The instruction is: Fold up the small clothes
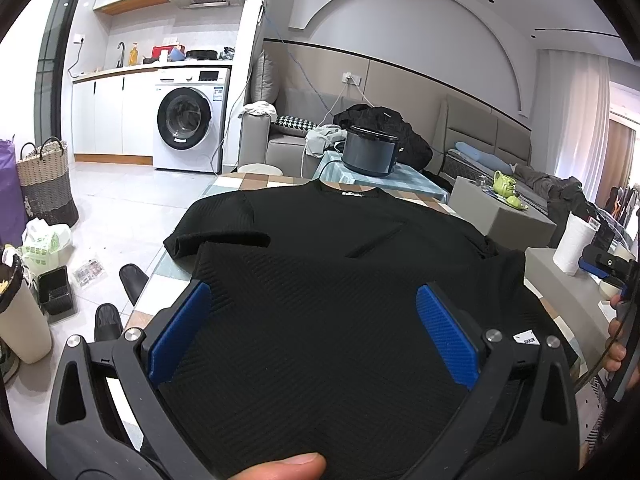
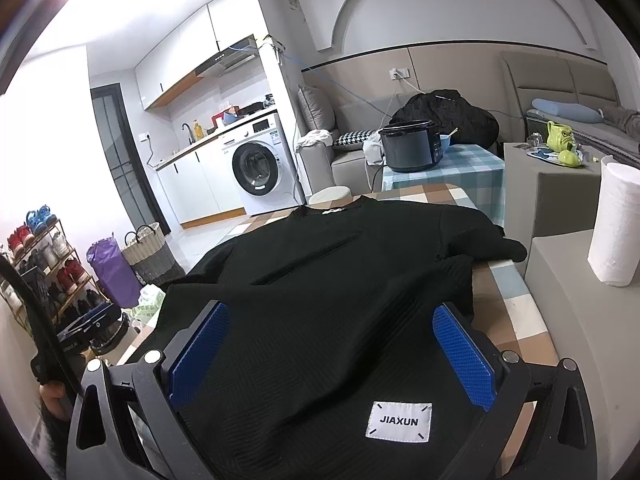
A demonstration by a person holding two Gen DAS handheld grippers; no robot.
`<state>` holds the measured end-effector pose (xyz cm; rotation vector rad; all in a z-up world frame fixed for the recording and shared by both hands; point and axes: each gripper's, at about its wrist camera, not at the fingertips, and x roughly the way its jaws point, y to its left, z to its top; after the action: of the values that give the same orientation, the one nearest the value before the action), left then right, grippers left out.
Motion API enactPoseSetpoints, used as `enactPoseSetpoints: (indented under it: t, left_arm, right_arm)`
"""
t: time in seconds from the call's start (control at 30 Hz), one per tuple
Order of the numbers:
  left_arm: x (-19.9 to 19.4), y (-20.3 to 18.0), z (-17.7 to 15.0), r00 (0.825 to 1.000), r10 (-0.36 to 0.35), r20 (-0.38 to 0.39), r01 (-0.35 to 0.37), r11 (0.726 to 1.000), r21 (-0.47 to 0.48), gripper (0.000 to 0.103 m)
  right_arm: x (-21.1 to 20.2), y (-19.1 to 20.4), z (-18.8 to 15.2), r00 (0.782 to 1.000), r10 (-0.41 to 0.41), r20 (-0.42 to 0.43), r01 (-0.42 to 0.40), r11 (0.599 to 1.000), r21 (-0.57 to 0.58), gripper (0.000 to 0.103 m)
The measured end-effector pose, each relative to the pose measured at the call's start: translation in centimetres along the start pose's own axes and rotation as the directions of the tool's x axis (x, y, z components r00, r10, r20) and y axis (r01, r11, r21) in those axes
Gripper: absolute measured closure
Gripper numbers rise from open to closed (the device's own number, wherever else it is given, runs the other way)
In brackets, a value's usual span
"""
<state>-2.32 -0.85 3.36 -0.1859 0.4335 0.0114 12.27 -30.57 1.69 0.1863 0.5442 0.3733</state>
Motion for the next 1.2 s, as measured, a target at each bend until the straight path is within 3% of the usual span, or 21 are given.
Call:
enactPoseSetpoints:
  t: [1.2]
  left_arm:
    - [2.1, 1.1, -0.9, 0.999, 0.003, -0.052, -0.004, 1.0, -0.024, 0.001]
  right_arm:
    - [0.8, -1.2, -0.7, 0.999, 0.028, -0.017, -0.027, 0.998, 0.062, 0.0]
